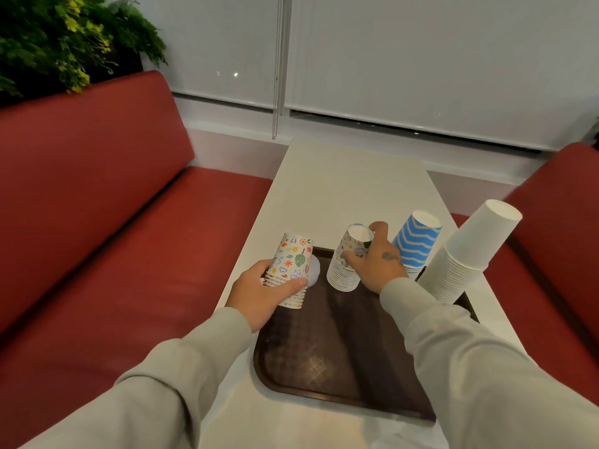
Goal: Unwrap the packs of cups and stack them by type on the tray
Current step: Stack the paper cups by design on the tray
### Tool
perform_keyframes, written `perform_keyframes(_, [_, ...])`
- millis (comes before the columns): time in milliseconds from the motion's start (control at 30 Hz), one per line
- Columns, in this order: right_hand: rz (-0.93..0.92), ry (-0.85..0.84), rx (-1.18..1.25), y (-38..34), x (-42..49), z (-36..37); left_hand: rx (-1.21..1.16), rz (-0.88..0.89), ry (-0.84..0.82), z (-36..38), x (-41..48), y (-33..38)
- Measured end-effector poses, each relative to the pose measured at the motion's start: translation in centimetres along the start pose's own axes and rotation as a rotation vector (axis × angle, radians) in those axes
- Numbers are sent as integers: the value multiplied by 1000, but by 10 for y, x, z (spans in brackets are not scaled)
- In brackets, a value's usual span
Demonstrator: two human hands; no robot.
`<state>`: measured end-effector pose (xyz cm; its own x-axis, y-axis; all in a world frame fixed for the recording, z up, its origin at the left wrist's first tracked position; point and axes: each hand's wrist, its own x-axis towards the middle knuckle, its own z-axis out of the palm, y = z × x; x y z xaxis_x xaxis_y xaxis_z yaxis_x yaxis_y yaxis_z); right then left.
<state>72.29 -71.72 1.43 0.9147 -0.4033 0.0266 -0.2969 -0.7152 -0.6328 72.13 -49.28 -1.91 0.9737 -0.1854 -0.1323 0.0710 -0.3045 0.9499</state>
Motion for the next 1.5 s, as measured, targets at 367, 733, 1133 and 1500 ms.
perform_keyframes(367, [-205, -22, 55, -37, -22, -16, 0, 44, 14, 5, -6, 14])
perform_keyframes(733, [-138, -199, 308, -60, -46, -12, -19, 117, -17, 2, -27, 40])
perform_keyframes(1133, [-165, -9, 328, -70, -38, -54, 148, 66, -29, -9, -29, 24])
perform_keyframes(1500, [-154, 95, 199, -47, 0, -60, 144, 75, 37, -15, -15, 14])
